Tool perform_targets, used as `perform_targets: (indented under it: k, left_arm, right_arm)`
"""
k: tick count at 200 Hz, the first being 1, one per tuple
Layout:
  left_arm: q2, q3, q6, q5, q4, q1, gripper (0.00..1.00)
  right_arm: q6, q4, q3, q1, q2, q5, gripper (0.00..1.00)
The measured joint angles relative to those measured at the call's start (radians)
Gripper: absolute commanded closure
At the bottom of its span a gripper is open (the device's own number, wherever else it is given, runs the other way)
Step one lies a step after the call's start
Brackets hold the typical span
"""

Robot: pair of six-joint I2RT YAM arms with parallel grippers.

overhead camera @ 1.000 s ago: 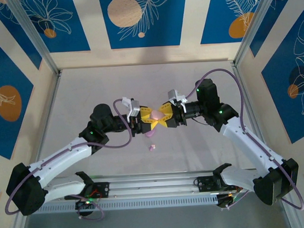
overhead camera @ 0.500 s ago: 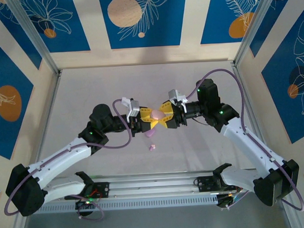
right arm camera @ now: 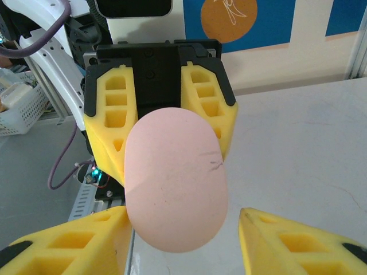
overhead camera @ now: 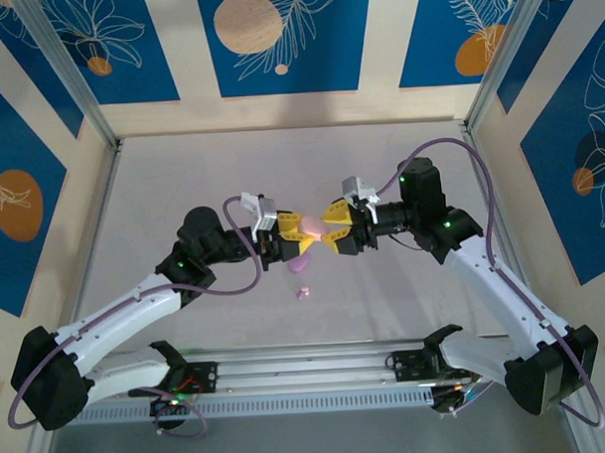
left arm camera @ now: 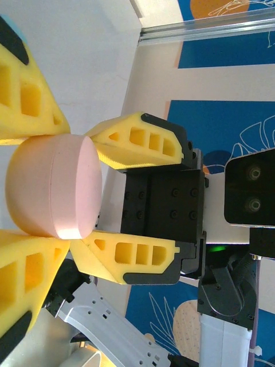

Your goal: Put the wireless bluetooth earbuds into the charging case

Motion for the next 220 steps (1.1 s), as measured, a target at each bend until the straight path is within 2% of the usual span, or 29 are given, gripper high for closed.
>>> perform_targets:
  k: [49, 85, 107, 156, 220]
  left_arm:
    - [0.000, 0.000, -0.001, 0.000, 0.004, 0.000, 0.80]
    - [0.003, 0.000, -0.004, -0.003, 0.003, 0.003, 0.78]
    - [0.003, 0.000, -0.005, -0.003, 0.005, 0.005, 0.72]
    - [0.006, 0.002, -0.008, 0.001, 0.003, 0.004, 0.51]
    - [0.036, 0.023, -0.008, 0.034, 0.000, 0.000, 0.48]
  right_arm:
    - [0.021, 0.010, -0.001, 0.000, 0.013, -0.024, 0.49]
    - [0.035, 0.016, 0.000, 0.000, 0.037, -0.059, 0.62]
    - [0.047, 0.016, 0.003, -0.002, 0.039, -0.069, 0.69]
    - [0.046, 0.015, 0.003, -0.005, 0.039, -0.076, 0.72]
    - [0.045, 0.016, 0.003, -0.005, 0.039, -0.076, 0.72]
